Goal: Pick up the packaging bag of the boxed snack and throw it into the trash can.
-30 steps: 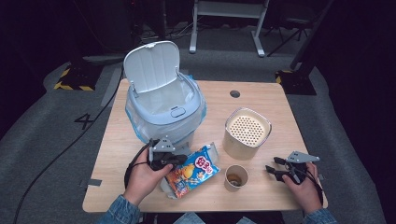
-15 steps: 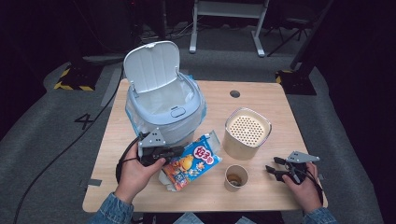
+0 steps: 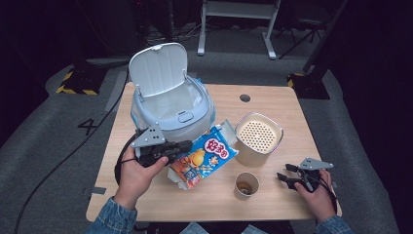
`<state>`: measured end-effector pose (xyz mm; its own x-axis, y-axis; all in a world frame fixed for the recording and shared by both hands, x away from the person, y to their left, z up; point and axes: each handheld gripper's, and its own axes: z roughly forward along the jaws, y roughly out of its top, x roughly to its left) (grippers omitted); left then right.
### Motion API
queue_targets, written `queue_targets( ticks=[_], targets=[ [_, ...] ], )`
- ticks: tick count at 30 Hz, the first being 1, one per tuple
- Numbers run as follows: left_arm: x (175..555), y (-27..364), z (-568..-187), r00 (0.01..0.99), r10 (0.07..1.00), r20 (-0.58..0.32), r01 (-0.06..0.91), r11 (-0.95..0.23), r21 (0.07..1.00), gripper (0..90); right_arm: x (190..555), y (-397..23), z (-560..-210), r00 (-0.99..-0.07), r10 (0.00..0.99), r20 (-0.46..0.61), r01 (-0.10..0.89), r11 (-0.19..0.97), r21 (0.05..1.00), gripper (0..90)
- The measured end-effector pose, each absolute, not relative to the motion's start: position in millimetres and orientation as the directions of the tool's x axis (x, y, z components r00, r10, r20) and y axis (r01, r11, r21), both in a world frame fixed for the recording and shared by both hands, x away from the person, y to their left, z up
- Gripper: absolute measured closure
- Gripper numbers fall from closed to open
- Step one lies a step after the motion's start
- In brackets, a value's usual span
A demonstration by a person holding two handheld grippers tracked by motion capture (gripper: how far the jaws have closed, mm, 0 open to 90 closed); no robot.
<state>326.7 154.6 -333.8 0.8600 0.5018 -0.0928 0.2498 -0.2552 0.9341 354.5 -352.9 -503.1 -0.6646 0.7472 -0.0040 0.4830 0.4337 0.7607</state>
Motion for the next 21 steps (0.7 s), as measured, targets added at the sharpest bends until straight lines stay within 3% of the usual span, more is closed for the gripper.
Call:
queue_targets(
  ticks=[21],
  targets=[
    [341,158,-267,0.839,0.545,-0.016,0.108,-0.137,0.985,87.4,354,-352,-503,-0.662,0.750,-0.011,0.480,0.435,0.762,42.1]
  ],
)
